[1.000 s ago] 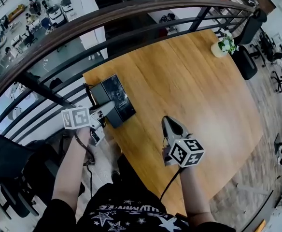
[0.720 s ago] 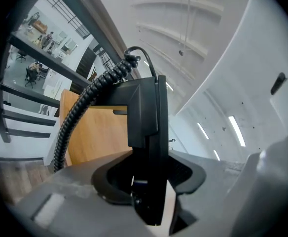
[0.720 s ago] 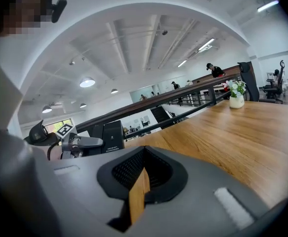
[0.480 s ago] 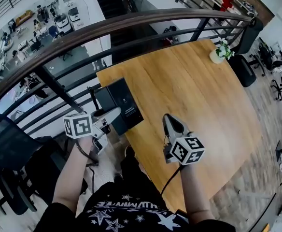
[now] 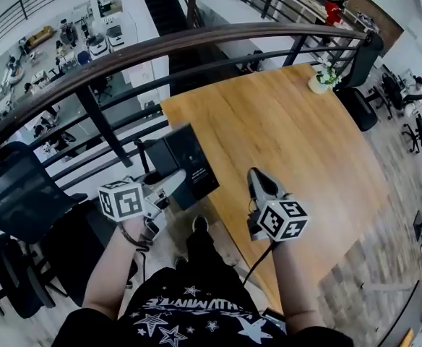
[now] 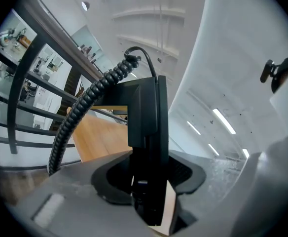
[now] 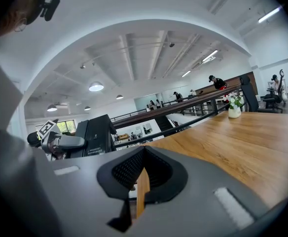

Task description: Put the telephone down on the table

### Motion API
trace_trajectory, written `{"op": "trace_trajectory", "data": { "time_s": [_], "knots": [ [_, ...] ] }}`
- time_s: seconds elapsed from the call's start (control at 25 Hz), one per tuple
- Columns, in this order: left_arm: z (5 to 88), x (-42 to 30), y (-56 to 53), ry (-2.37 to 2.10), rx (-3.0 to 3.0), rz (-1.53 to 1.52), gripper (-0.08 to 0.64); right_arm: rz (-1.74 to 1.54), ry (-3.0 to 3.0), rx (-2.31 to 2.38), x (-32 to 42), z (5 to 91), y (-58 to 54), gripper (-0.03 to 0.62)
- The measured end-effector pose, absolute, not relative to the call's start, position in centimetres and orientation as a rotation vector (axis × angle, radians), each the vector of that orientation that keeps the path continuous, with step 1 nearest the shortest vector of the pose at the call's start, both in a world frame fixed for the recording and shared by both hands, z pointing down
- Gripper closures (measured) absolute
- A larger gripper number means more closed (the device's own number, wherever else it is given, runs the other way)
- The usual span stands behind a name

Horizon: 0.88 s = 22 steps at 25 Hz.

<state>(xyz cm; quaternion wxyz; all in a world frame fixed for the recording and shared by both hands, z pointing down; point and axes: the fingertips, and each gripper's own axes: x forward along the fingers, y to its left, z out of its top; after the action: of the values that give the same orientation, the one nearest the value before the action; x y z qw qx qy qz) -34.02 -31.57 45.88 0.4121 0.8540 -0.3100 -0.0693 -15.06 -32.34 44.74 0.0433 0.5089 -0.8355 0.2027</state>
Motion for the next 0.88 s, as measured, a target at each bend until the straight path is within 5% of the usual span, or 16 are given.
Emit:
{"op": "trace_trajectory", "data": {
  "time_s": [0.88],
  "knots": [
    [43.8, -30.8, -20.6, -0.893, 2.196, -0.285, 0.379, 0.643, -2.664, 1.480, -13.3, 43.6, -24.6, 0.591]
  ]
}}
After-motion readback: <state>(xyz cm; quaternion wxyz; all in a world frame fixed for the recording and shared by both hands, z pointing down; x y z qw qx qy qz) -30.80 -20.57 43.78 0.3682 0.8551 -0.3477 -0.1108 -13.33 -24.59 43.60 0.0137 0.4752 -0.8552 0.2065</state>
